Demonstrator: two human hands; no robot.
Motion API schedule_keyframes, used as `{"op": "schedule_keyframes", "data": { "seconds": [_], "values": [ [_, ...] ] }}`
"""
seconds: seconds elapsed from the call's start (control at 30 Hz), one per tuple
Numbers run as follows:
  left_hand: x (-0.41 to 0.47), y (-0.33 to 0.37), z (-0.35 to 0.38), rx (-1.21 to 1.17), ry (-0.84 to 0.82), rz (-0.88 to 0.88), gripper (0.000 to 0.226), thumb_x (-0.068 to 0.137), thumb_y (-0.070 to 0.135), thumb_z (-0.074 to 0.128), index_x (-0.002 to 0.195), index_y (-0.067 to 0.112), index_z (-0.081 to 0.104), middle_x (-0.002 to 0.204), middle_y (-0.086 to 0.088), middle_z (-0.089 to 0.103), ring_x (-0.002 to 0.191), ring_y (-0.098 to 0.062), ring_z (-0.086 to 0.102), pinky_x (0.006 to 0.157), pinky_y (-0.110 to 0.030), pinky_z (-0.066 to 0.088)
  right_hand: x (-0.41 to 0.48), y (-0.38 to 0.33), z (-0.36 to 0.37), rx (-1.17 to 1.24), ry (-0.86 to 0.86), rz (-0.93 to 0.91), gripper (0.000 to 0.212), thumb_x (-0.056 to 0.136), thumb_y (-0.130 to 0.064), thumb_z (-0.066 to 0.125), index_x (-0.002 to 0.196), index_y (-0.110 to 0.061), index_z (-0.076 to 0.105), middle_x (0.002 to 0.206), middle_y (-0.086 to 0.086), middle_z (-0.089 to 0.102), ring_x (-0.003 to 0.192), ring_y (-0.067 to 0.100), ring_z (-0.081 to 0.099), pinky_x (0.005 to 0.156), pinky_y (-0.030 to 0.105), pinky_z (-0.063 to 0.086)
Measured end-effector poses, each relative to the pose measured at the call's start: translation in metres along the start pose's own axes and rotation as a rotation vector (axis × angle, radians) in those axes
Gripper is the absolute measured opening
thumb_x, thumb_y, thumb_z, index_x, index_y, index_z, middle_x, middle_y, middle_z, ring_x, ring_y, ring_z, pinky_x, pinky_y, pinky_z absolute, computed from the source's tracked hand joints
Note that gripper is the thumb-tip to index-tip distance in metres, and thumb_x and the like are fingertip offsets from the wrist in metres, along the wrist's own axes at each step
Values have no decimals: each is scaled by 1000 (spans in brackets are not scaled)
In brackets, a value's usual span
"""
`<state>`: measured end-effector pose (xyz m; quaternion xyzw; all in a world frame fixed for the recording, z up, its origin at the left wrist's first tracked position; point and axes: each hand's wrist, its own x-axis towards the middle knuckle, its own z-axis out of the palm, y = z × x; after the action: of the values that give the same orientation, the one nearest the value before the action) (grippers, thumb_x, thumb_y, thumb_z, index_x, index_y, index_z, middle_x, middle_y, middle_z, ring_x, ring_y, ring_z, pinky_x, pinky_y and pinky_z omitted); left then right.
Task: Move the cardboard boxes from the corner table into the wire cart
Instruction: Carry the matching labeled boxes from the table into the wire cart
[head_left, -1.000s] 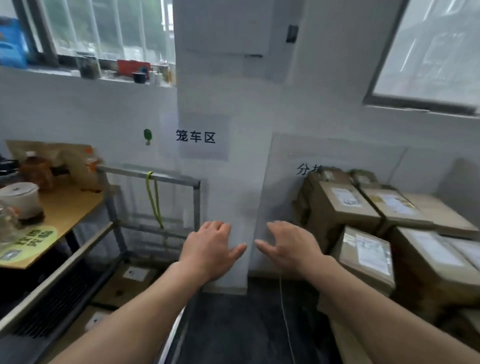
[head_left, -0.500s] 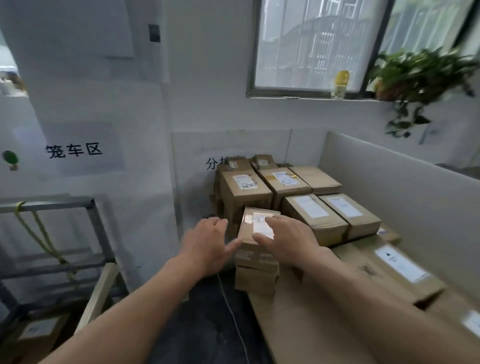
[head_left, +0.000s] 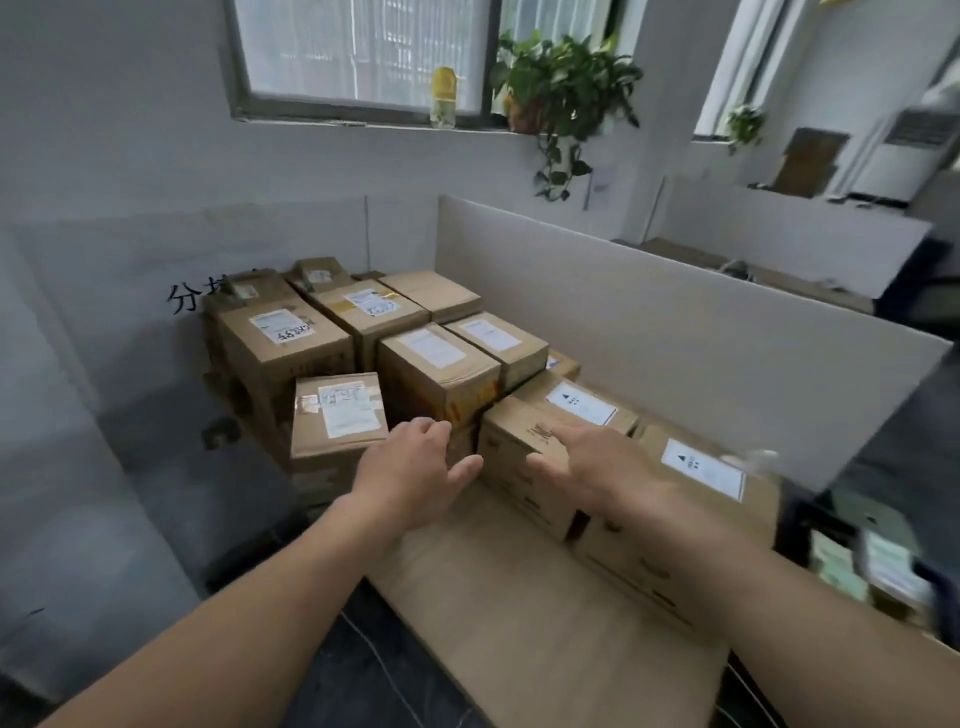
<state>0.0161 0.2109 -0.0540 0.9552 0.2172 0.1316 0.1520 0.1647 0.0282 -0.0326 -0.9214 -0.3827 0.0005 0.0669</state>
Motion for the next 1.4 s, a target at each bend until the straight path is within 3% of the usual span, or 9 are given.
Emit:
{"op": "schedule_keyframes", "data": {
  "seconds": [0.13, 0.3, 0.4, 0.53, 0.7, 0.83, 1.1, 1.27, 1.4],
  "values": [
    [5, 31, 26, -34, -61, 78, 71, 95, 69, 43, 149, 24, 41, 152, 1, 47, 139, -20, 45, 103, -43, 47, -30, 44, 2, 9, -33, 133, 48, 93, -69, 45, 103, -26, 61, 107, -8, 65, 103, 24, 63, 83, 40, 54],
    [11, 71, 61, -7, -165, 144, 71, 94, 72, 41, 146, 24, 43, 147, 1, 50, 135, -20, 47, 99, -43, 48, -61, 96, 11, -33, -40, 272, 58, 93, -68, 44, 125, -23, 62, 128, -2, 65, 117, 25, 59, 85, 36, 50],
    [19, 96, 79, -1, -201, 183, 68, 93, 71, 39, 141, 24, 48, 143, 0, 53, 131, -21, 49, 93, -43, 49, -70, 132, 20, -52, -72, 316, 52, 93, -70, 42, 115, -28, 62, 120, -4, 67, 107, 21, 60, 79, 35, 51],
    [36, 129, 101, 17, -240, 202, 63, 92, 71, 39, 132, 25, 51, 132, 1, 57, 121, -21, 53, 79, -40, 47, -63, 177, 29, -22, -90, 351, 50, 92, -71, 43, 121, -34, 62, 123, -10, 65, 111, 18, 60, 76, 34, 49],
    [53, 153, 135, 44, -292, 143, 49, 93, 70, 40, 115, 28, 53, 110, 5, 58, 93, -17, 54, 66, -36, 40, -35, 231, 51, 5, -146, 393, 51, 88, -72, 48, 107, -28, 63, 110, -6, 65, 93, 19, 60, 73, 36, 54],
    [64, 166, 161, 57, -310, 85, 40, 92, 71, 40, 95, 31, 47, 91, 11, 48, 75, -12, 49, 53, -31, 32, -6, 272, 67, -35, -190, 411, 61, 86, -75, 52, 117, -22, 60, 117, -2, 61, 98, 21, 58, 66, 35, 45],
    [71, 168, 189, 78, -342, -30, 39, 91, 72, 37, 87, 34, 42, 83, 14, 43, 65, -5, 39, 51, -28, 24, 50, 328, 79, -16, -271, 358, 82, 74, -75, 68, 136, -25, 48, 131, 6, 51, 125, 27, 45, 96, 42, 44],
    [63, 158, 198, 109, -378, -83, 51, 91, 74, 34, 107, 30, 53, 108, 4, 58, 91, -20, 54, 68, -36, 39, 61, 341, 86, 19, -366, 372, 102, 61, -78, 75, 138, -20, 42, 135, 9, 52, 125, 31, 47, 98, 43, 44],
    [49, 150, 198, 118, -384, -124, 55, 93, 73, 35, 117, 27, 54, 115, 1, 59, 99, -22, 58, 70, -37, 42, 49, 329, 88, 89, -418, 423, 126, 38, -89, 70, 142, -24, 40, 148, 16, 35, 135, 36, 41, 108, 49, 41]
  ]
}}
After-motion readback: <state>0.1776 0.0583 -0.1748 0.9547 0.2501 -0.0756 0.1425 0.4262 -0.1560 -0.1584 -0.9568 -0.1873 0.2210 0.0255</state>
